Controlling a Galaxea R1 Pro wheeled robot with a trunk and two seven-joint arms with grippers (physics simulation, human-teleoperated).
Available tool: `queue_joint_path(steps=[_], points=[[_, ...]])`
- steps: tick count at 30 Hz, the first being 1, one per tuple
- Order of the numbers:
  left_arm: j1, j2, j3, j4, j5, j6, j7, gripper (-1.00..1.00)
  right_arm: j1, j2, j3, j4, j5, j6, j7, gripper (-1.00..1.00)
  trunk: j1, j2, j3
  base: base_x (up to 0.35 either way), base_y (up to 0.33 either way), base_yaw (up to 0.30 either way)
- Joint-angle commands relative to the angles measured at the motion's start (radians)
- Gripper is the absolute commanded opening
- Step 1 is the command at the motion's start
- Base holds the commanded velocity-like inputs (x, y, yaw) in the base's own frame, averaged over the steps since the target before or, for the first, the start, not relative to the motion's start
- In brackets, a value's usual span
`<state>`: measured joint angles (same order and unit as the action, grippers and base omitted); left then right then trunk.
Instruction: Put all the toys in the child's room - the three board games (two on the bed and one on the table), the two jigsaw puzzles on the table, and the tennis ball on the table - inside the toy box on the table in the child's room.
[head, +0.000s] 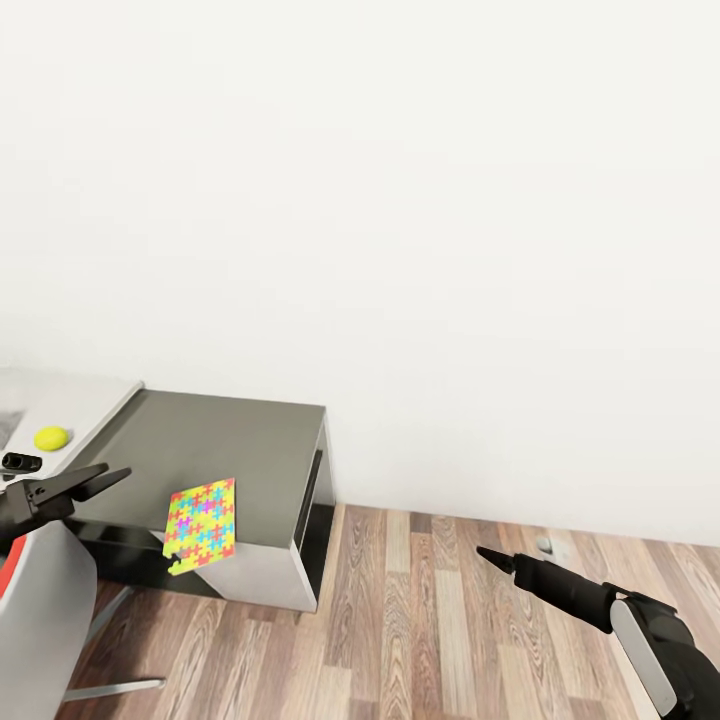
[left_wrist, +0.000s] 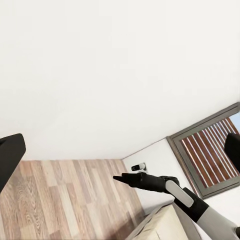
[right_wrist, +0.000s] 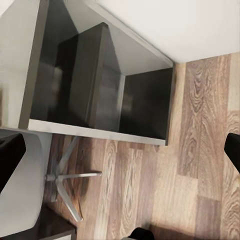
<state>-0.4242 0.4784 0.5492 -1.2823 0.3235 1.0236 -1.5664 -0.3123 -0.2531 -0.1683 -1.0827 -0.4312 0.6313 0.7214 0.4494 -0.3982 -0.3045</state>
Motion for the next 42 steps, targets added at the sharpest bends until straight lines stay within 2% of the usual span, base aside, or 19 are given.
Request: queue_joint_path(steps=[1,21,25,30,32,35,38,40,42], points=[[-0.001,0.0,0.0,0.0,-0.001,0.011,-0.004,1.0,-0.001,0.0,-0.001,0.0,-0.004,0.007,0.001,1.0,0.001,-0.002,0.0,0.0,0.0,0.0],[-0.001,0.0,-0.001,0.0,-0.001,0.003,-0.004,1.0,-0.001,0.004,0.0,0.0,-0.003,0.006,0.001,1.0,0.001,-0.002,0.033,0.0,0.0,0.0],[-0.001,0.0,-0.034,-0.002,-0.001,-0.013,-0.004,1.0,-0.001,0.005,0.0,0.0,-0.003,0.006,0.001,1.0,0.001,-0.002,0.04,0.0,0.0,0.0],[-0.001,-0.005,-0.113,-0.022,-0.002,-0.016,-0.004,1.0,-0.001,0.005,0.0,0.001,-0.003,0.005,0.0,1.0,0.001,-0.002,0.048,0.0,0.0,0.0],[-0.001,-0.025,-0.153,-0.039,-0.005,-0.014,-0.004,1.0,-0.001,0.005,0.0,0.001,-0.003,0.005,0.0,1.0,0.001,-0.002,0.051,0.0,0.0,0.0],[-0.003,-0.056,-0.175,-0.052,-0.008,-0.01,0.028,1.0,-0.001,0.005,0.0,0.001,-0.003,0.005,0.0,1.0,0.001,-0.002,0.056,0.0,0.0,0.0],[-0.012,-0.106,-0.188,-0.063,-0.008,-0.004,0.12,1.0,-0.001,0.005,0.0,0.0,-0.003,0.005,0.0,1.0,0.001,-0.002,0.061,0.0,0.0,0.0],[-0.018,-0.151,-0.192,-0.07,-0.007,0.001,0.185,1.0,-0.001,0.005,0.0,0.0,-0.003,0.005,0.0,1.0,0.001,-0.002,0.065,0.0,0.0,0.0],[-0.02,-0.18,-0.194,-0.072,-0.006,0.004,0.215,1.0,-0.001,0.005,0.0,0.0,-0.003,0.005,0.001,1.0,0.001,-0.002,0.068,0.0,0.0,0.0]])
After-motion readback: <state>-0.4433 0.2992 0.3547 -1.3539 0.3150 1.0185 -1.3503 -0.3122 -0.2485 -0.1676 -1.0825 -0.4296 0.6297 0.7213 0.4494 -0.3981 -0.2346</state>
